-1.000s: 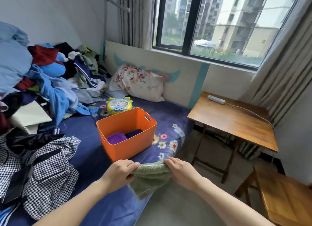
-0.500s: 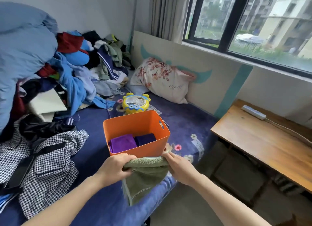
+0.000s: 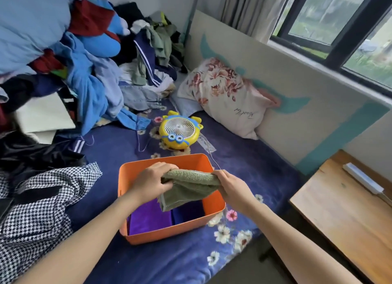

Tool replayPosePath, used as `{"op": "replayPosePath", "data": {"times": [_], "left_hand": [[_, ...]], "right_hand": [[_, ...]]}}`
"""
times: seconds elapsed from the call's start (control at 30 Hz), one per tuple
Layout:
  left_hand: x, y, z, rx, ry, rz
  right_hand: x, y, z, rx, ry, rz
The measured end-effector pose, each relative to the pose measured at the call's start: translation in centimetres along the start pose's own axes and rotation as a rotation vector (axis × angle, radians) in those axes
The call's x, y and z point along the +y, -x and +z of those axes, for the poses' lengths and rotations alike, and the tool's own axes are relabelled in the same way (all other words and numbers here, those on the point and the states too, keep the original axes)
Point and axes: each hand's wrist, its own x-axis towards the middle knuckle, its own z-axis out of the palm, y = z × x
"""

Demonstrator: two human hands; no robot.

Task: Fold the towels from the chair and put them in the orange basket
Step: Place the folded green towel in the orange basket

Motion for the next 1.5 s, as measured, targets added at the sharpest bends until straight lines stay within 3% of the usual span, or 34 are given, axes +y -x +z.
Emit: {"op": "replayPosePath", "data": {"times": [0.2,0.43,0.53,0.6,0.67,0.77,0.87,1.03,1.2,1.5], "left_hand": [[-4.4,-3.6,3.8,-0.101,-0.081,-0.232],[-6.2,-7.2,7.8,-0.093,-0.119,-0.438],[-6.6,-7.3,9.6,-0.002,-0.122,-0.462],[-7.3,-6.3,11.5,-0.013,-0.133,-0.474],[-8.3,-4.5,14.2,-0.282,-0.210,-0.512],[-9.7,-1.4,18.4,-0.823,-0.377,-0.507],[-10.9,0.4,21.1,-0.966,-0.355,-0.608],[-12.9,2.1,22.4,-1.044,-0.348,-0.662],[-13.6,1.8,22.5,-1.039,-0.336,-0.685],[-11.7,1.7,17.1,-0.839,-0.367,-0.759]], "right_hand": [[3.4,-6.4,3.3,-0.208,0.005,0.064],[8.2,-12.2,6.5,-0.296,-0.034,0.038],[9.2,-13.0,7.3,-0.319,0.041,0.022],[9.9,-13.1,8.7,-0.295,0.195,-0.121],[9.1,-12.7,11.1,-0.402,0.428,-0.253],[7.8,-10.5,17.0,-0.794,0.575,-0.307],[7.7,-10.1,21.4,-0.927,0.504,-0.223],[8.3,-11.1,25.6,-1.069,0.398,-0.161],[8.7,-11.5,26.5,-1.103,0.329,-0.109],[7.5,-11.4,20.5,-0.939,0.188,0.033]]}}
